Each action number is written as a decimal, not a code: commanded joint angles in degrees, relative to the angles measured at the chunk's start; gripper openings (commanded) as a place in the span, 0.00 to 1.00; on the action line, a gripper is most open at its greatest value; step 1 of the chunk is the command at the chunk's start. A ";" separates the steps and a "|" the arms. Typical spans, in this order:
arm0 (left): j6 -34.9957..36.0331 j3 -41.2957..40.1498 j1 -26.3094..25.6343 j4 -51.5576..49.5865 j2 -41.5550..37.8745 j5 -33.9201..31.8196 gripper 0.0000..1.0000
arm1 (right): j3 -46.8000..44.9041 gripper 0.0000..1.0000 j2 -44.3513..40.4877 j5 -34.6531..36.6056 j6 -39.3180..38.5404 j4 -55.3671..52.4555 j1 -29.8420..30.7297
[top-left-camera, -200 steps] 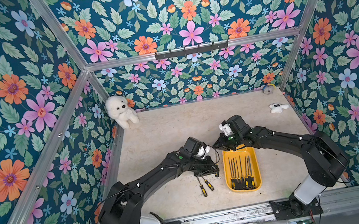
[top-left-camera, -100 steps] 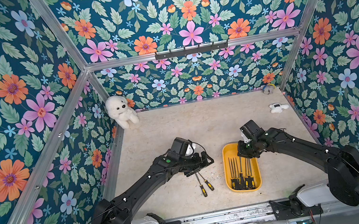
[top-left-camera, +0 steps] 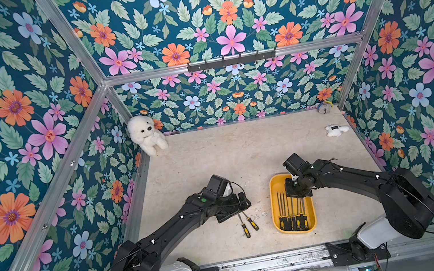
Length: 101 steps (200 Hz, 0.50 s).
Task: Put the file tool into the storage box
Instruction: Place the file tool in the storage box, then pick up the file tool from the center of the board.
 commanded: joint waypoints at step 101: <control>-5.49 -3.88 -1.24 4.46 0.24 -2.10 0.84 | -1.86 0.18 1.67 4.34 -1.13 5.43 2.09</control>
